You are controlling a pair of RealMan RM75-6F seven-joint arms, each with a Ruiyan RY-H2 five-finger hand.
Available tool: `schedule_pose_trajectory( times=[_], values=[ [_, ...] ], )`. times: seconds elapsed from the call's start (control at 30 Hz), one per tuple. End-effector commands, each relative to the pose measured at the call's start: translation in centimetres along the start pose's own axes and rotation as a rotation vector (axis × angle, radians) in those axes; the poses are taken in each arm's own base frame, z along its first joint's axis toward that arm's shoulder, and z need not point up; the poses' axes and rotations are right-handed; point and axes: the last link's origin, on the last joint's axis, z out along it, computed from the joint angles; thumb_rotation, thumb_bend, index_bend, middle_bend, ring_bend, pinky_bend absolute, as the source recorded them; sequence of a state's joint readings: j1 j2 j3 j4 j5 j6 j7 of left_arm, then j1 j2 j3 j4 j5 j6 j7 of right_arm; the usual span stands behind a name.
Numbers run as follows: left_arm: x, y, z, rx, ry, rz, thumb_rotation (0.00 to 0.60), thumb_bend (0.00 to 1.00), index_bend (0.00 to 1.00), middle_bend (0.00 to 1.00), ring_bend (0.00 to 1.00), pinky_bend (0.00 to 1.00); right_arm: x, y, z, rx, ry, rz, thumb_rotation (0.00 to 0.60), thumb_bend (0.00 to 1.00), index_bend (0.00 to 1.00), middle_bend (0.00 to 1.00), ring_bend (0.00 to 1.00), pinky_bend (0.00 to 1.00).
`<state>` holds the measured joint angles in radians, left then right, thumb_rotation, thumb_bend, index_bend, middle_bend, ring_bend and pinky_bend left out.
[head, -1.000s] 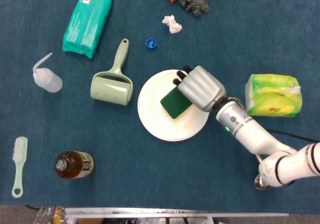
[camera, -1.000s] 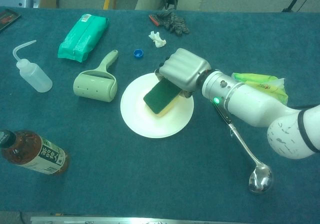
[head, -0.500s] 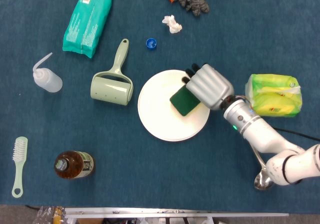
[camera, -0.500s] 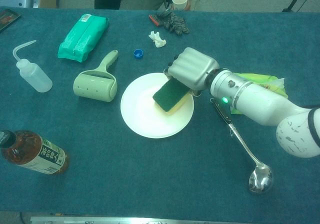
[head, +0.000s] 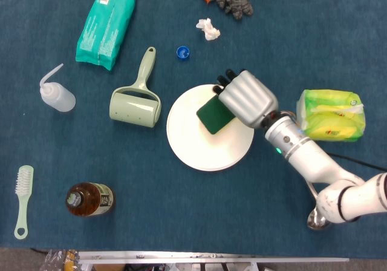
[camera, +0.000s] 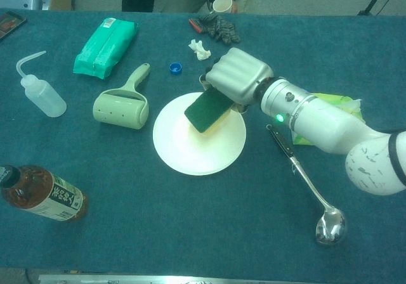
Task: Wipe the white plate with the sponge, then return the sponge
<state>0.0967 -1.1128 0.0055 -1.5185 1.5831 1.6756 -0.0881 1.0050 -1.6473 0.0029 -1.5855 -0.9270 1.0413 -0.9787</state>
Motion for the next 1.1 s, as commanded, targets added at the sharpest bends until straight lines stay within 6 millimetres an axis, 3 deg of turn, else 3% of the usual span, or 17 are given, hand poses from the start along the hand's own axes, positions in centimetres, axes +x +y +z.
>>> schedule_pose_trajectory(
  times=[0.03,0.23,0.43,0.83,1.1],
  values=[
    [-0.1,-0.1,-0.1,0.002,-0.002,-0.002,0.600,0.37,0.28,0.17,0.04,0.02,-0.2,-0.8,0.5,0.004,-0.001,0.015,0.600,0.25,0.43,0.33,0.28,0.59],
    [-0.1,-0.6,-0.3,0.017,-0.001,-0.005,0.600,0.37,0.28,0.17,0.04,0.02,-0.5,-2.0,1.1,0.017,0.023,-0.035,0.600,0.25,0.43,0.33,0.28,0.58],
    [-0.2,-0.8,-0.5,0.024,-0.005,-0.010,0.600,0.37,0.28,0.17,0.04,0.02,-1.3,-1.8,0.9,0.008,0.008,-0.060,0.600,0.25,0.43,0.33,0.28,0.58],
    [-0.4,-0.5,-0.2,0.010,-0.010,-0.012,0.600,0.37,0.28,0.17,0.04,0.02,-2.0,0.9,-0.4,-0.041,-0.031,-0.091,0.600,0.25,0.43,0.33,0.28,0.58],
    [-0.3,-0.2,-0.1,0.004,-0.010,-0.006,0.600,0.37,0.28,0.17,0.04,0.02,-0.6,3.3,-2.1,-0.102,0.003,0.019,0.600,0.25,0.43,0.33,0.28,0.58]
  ],
)
